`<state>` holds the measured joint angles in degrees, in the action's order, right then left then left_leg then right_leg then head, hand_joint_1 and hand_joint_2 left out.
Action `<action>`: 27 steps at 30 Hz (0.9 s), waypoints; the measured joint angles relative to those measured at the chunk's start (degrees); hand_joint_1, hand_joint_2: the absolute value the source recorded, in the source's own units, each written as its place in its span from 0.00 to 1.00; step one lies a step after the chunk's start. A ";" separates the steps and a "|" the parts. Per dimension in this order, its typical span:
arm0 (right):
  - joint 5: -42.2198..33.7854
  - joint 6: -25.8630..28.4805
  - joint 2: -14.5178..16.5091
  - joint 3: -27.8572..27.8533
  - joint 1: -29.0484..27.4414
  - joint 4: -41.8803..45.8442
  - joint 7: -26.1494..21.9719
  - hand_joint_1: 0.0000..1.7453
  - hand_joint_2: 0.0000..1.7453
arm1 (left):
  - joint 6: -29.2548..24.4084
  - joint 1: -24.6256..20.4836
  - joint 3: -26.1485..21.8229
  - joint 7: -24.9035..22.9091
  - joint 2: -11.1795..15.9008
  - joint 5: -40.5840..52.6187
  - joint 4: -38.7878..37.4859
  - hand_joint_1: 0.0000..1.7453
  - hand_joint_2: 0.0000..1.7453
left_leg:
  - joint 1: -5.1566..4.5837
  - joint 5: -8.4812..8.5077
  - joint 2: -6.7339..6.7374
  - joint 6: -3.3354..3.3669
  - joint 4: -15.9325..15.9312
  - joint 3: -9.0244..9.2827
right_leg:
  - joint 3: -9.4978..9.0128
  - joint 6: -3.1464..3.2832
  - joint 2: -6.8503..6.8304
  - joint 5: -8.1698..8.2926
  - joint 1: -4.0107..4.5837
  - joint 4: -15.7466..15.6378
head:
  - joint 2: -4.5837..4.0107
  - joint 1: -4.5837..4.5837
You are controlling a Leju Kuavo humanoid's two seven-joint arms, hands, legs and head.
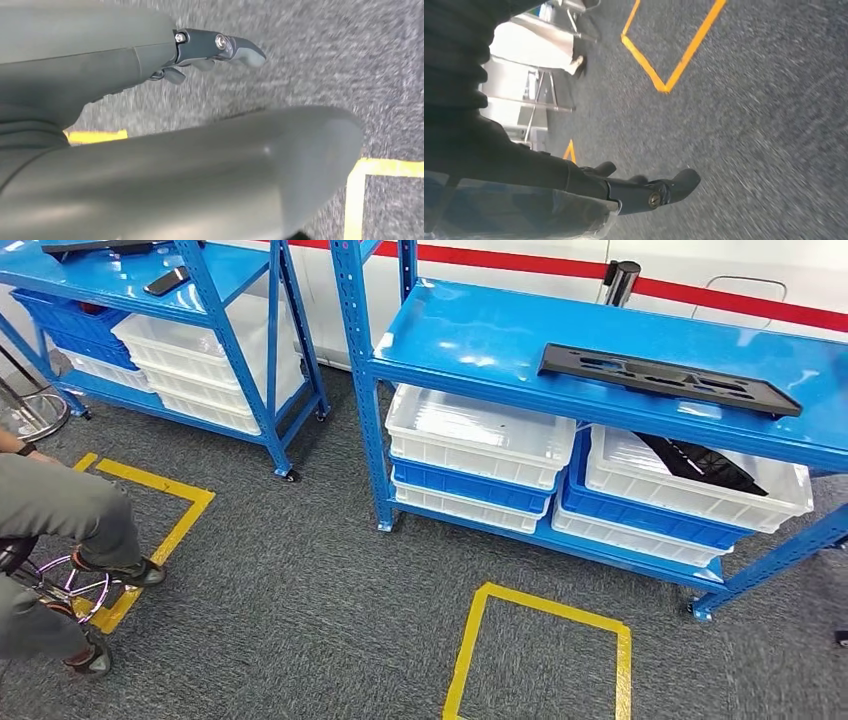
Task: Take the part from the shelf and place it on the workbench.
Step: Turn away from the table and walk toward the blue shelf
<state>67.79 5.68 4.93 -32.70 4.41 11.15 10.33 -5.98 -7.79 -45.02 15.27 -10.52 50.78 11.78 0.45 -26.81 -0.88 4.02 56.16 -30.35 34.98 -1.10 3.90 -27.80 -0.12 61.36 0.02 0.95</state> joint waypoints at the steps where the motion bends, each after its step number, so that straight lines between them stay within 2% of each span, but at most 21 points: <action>1: -0.01 0.00 -0.04 -0.02 0.06 0.00 0.01 0.00 1.00 | 0.02 0.00 -0.01 -0.03 -0.03 0.03 -0.01 0.00 0.00 | 0.00 0.14 0.79 0.01 -0.19 -0.01 | 1.63 0.16 -1.64 -1.72 -0.08 3.22 | 0.00 -0.10; 3: -0.03 0.00 -0.06 -0.09 0.14 0.00 0.01 0.00 1.00 | 0.07 0.09 -0.01 -0.14 -0.03 0.08 -0.02 0.00 0.00 | -0.03 0.15 2.55 0.04 -0.17 -0.19 | 5.16 -0.10 -2.89 -4.80 -0.49 10.38 | 0.00 -0.29; 4: -0.03 0.01 -0.10 -0.16 0.08 0.00 0.01 0.00 1.00 | 0.10 0.11 -0.01 -0.19 -0.04 0.10 -0.02 0.00 0.00 | -0.01 0.11 3.41 -0.04 -0.15 -0.23 | 5.95 -0.61 -3.13 -5.26 -0.80 12.19 | 0.00 -0.30; 5: -0.04 0.01 -0.16 -0.24 -0.01 -0.01 0.01 0.00 1.00 | 0.13 0.12 -0.01 -0.23 -0.07 0.12 -0.02 0.00 0.00 | 0.06 0.03 4.23 -0.22 -0.11 -0.23 | 5.51 -1.35 -3.42 -4.77 -1.15 11.68 | 0.00 -0.36; 6: -0.04 0.02 -0.26 -0.31 -0.09 0.00 0.01 0.00 1.00 | 0.14 0.11 -0.01 -0.28 -0.11 0.14 -0.02 0.00 0.00 | 0.20 -0.08 4.98 -0.48 -0.05 -0.15 | 3.81 -2.20 -3.98 -3.48 -1.54 8.75 | 0.00 -0.38; 7: -0.04 0.03 -0.35 -0.36 -0.12 0.01 0.01 0.00 1.00 | 0.15 0.10 -0.01 -0.32 -0.15 0.15 -0.02 0.00 0.00 | 0.26 -0.27 5.63 -0.87 0.12 -0.02 | 1.38 -2.99 -5.12 -1.93 -1.92 4.47 | 0.00 -0.40; 8: -0.03 0.04 -0.30 -0.39 -0.04 0.01 0.01 0.00 1.00 | 0.15 0.08 -0.01 -0.38 -0.14 0.16 -0.02 0.00 0.00 | 0.19 -0.60 6.30 -1.40 0.37 0.09 | -0.78 -3.42 -6.73 -0.53 -2.13 0.70 | 0.00 -0.54; 9: -0.03 0.04 -0.27 -0.41 0.08 0.02 0.01 0.00 1.00 | 0.14 0.06 -0.01 -0.43 -0.11 0.18 -0.01 0.00 0.00 | 0.05 -0.95 6.89 -1.93 0.64 0.23 | -2.20 -3.33 -7.90 0.40 -2.24 -1.85 | 0.00 -0.49; 10: -0.02 0.04 -0.20 -0.43 0.15 0.02 0.01 0.00 1.00 | 0.14 0.01 -0.01 -0.46 -0.08 0.19 -0.01 0.00 0.00 | -0.13 -1.27 7.45 -2.36 0.88 0.40 | -2.78 -2.90 -8.62 0.86 -2.25 -2.96 | 0.00 -0.43; 11: -0.01 0.04 -0.13 -0.45 0.21 0.01 0.01 0.00 1.00 | 0.13 -0.06 -0.01 -0.49 -0.04 0.20 0.00 0.00 0.00 | -0.21 -1.52 8.04 -2.66 1.01 0.57 | -2.68 -2.31 -8.49 1.00 -2.17 -2.93 | 0.00 -0.34; 12: 0.00 0.04 -0.17 -0.48 0.20 0.00 0.01 0.00 1.00 | 0.13 -0.14 -0.01 -0.50 -0.04 0.21 0.00 0.00 0.00 | -0.06 -1.64 8.63 -2.83 1.08 0.74 | -2.50 -1.72 -7.59 1.08 -2.20 -2.88 | 0.00 -0.14; 13: 0.01 0.04 -0.17 -0.51 0.15 0.00 0.01 0.00 1.00 | 0.13 -0.23 -0.01 -0.49 -0.04 0.21 0.00 0.00 0.00 | 0.23 -1.92 8.45 -3.08 1.25 0.82 | -2.38 -1.30 -6.85 1.19 -2.27 -2.88 | 0.00 -0.10; 15: 0.02 0.05 -0.20 -0.60 0.16 -0.01 0.01 0.00 1.00 | 0.13 -0.31 -0.01 -0.46 -0.05 0.22 0.00 0.00 0.00 | 0.72 -4.16 5.57 -3.65 3.76 -0.11 | -2.13 -0.56 -5.41 1.50 -2.35 -2.89 | 0.00 -0.05; 17: 0.02 0.05 -0.20 -0.71 0.26 -0.01 0.01 0.00 1.00 | 0.11 -0.19 -0.01 -0.42 -0.05 0.24 -0.01 0.00 0.00 | 0.80 -8.15 2.10 -3.90 10.16 -2.95 | -1.78 -0.01 -4.04 1.81 -2.18 -2.91 | 0.00 0.04; 18: -0.01 0.05 -0.19 -0.79 0.31 -0.01 0.02 0.00 1.00 | 0.10 -0.09 -0.01 -0.35 -0.06 0.27 -0.01 0.00 0.00 | 0.78 -9.71 1.53 -3.83 13.68 -4.62 | -1.59 0.23 -3.25 1.97 -1.99 -2.90 | 0.00 0.08; 19: -0.03 0.09 -0.18 -0.89 0.35 -0.01 0.09 0.00 1.00 | 0.09 -0.01 -0.01 -0.23 -0.06 0.34 -0.02 0.00 0.00 | 0.77 -10.31 1.32 -3.64 15.97 -5.79 | -1.42 0.41 -2.51 2.08 -1.81 -2.90 | 0.00 0.09; 20: -0.03 0.25 -0.17 -1.01 0.33 -0.01 0.19 0.00 1.00 | 0.06 0.03 -0.01 -0.02 -0.06 0.41 -0.02 0.00 0.00 | 0.74 -9.85 1.22 -3.34 16.51 -6.16 | -1.30 0.56 -1.85 2.19 -1.64 -2.89 | 0.00 0.10; 21: -0.01 0.48 -0.17 -1.13 0.27 -0.01 0.31 0.00 1.00 | 0.02 0.01 -0.01 0.23 -0.06 0.47 -0.02 0.00 0.00 | 0.70 -8.41 1.11 -2.95 14.98 -5.53 | -1.26 0.64 -1.33 2.28 -1.49 -2.89 | 0.00 0.10; 24: 0.22 1.13 -0.07 -1.32 0.07 -0.01 0.52 0.00 1.00 | -0.15 -0.27 -0.01 0.99 0.02 0.51 -0.01 0.00 0.00 | 0.23 -3.41 0.14 -1.45 4.93 -0.83 | -1.29 0.64 -0.35 2.52 -1.08 -2.87 | 0.00 0.05; 25: 0.28 1.17 -0.01 -1.33 0.08 -0.01 0.55 0.00 1.00 | -0.19 -0.38 -0.01 1.15 0.05 0.50 -0.01 0.00 0.00 | 0.00 -2.75 -0.09 -1.16 2.95 0.03 | -1.23 0.50 -0.20 2.63 -0.97 -2.87 | 0.00 0.04; 27: 0.33 1.14 0.06 -1.34 0.13 -0.01 0.64 0.00 1.00 | -0.29 -0.51 -0.01 1.41 0.07 0.51 0.00 0.00 0.00 | -0.43 -2.44 0.00 -0.90 2.18 0.11 | -1.06 -0.14 -0.08 2.92 -0.91 -3.07 | 0.00 0.04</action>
<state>68.13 6.83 4.99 -34.04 4.54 11.15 10.98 -6.28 -8.31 -45.03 16.68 -10.45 51.29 11.78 0.02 -29.25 -0.88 3.12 58.34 -30.23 33.92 -1.24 3.81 -24.89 -1.03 58.29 0.02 0.99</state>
